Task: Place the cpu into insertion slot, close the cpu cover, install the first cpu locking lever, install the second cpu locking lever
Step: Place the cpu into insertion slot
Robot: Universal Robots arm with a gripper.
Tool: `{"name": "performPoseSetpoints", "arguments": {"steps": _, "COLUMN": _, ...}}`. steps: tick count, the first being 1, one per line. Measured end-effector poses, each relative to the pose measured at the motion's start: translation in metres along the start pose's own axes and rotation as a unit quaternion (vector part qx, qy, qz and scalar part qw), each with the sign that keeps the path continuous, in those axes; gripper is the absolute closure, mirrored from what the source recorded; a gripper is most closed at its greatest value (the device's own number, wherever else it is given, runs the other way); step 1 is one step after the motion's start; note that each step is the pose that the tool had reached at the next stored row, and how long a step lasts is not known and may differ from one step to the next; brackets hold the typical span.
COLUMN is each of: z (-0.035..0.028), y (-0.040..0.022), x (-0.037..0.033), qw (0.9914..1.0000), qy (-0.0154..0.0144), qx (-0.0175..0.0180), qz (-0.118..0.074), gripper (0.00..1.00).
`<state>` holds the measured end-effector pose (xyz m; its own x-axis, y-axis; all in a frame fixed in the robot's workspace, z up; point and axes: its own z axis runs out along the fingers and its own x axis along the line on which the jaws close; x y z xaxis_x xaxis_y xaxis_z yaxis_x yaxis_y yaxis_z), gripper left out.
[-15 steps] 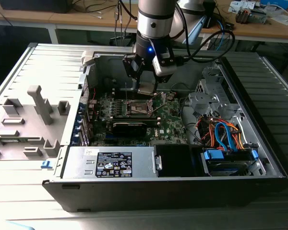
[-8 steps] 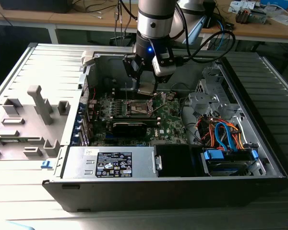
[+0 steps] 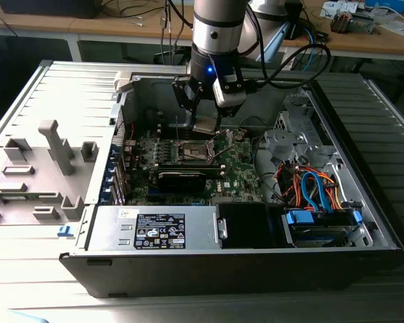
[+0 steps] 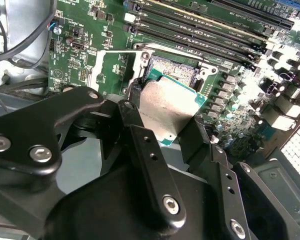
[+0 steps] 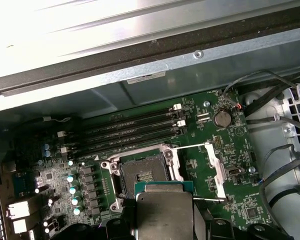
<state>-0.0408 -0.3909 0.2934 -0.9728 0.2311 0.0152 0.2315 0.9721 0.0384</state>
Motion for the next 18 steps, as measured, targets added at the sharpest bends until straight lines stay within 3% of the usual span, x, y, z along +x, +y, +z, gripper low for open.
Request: {"name": "performPoseSetpoints", "arguments": {"steps": 18, "z": 0.0011, "y": -0.0001, "x": 0.0000, "qw": 0.99932, "qy": -0.0017, "qx": 0.0004, "qz": 0.037, "gripper": 0.45}}
